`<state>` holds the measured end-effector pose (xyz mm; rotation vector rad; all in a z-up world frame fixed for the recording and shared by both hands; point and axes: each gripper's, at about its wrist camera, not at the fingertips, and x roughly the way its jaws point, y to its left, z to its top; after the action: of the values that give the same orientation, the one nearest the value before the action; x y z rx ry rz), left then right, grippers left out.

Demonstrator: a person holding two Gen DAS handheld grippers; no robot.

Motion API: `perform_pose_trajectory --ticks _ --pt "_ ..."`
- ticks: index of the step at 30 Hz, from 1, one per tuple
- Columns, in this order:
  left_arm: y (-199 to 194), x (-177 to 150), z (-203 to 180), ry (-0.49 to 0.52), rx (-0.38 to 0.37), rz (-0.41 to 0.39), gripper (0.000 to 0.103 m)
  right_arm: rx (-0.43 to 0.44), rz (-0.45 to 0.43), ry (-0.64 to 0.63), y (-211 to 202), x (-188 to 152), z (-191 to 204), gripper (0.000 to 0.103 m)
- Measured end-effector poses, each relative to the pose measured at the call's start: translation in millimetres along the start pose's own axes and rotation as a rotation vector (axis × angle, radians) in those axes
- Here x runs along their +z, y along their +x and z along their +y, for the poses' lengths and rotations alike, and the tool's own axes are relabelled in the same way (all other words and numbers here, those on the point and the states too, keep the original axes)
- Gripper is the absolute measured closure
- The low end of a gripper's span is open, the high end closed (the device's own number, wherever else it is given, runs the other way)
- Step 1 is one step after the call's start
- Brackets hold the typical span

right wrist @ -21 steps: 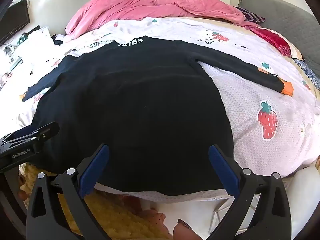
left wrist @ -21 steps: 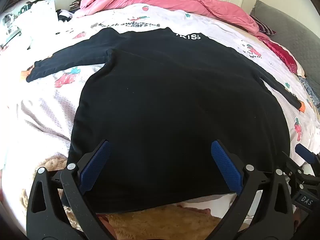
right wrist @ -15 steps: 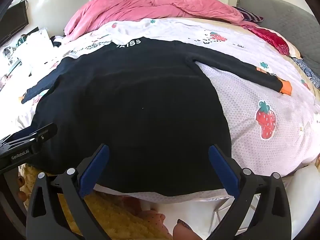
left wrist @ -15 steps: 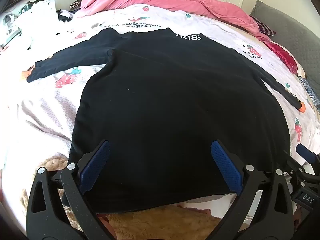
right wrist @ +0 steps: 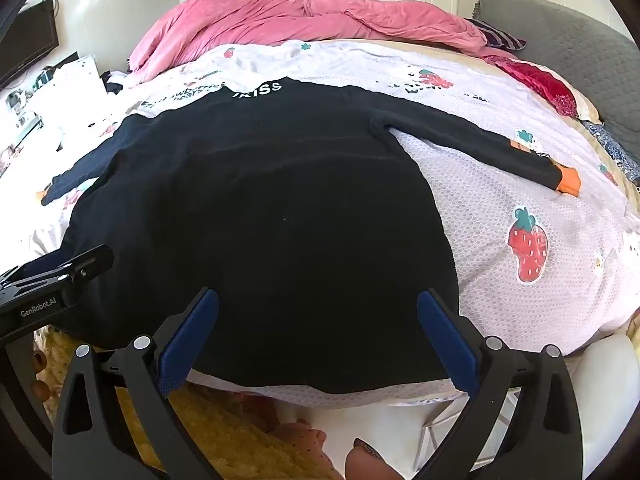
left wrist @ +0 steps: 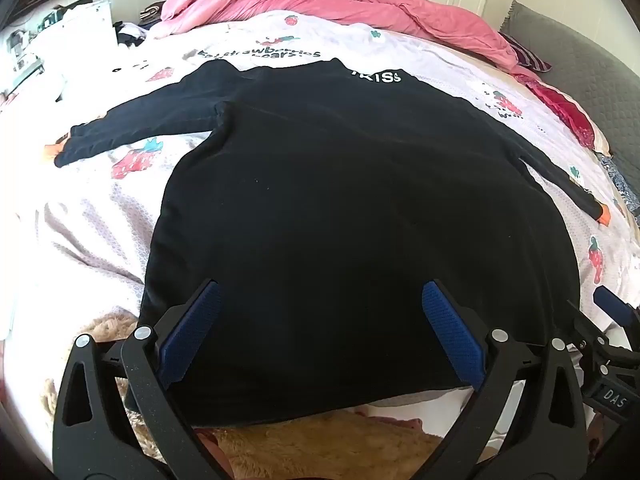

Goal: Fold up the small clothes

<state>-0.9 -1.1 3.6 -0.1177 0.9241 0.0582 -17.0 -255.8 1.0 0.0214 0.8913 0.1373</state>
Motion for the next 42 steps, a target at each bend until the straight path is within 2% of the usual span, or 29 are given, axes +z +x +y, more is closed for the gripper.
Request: perform_pose_trajectory --ticks 42 --pt "-5.3 -1.0 0.9 -0.002 0.006 -0.013 0.008 -0.004 -0.017 -0.005 -2.9 -1.3 0.1 0.004"
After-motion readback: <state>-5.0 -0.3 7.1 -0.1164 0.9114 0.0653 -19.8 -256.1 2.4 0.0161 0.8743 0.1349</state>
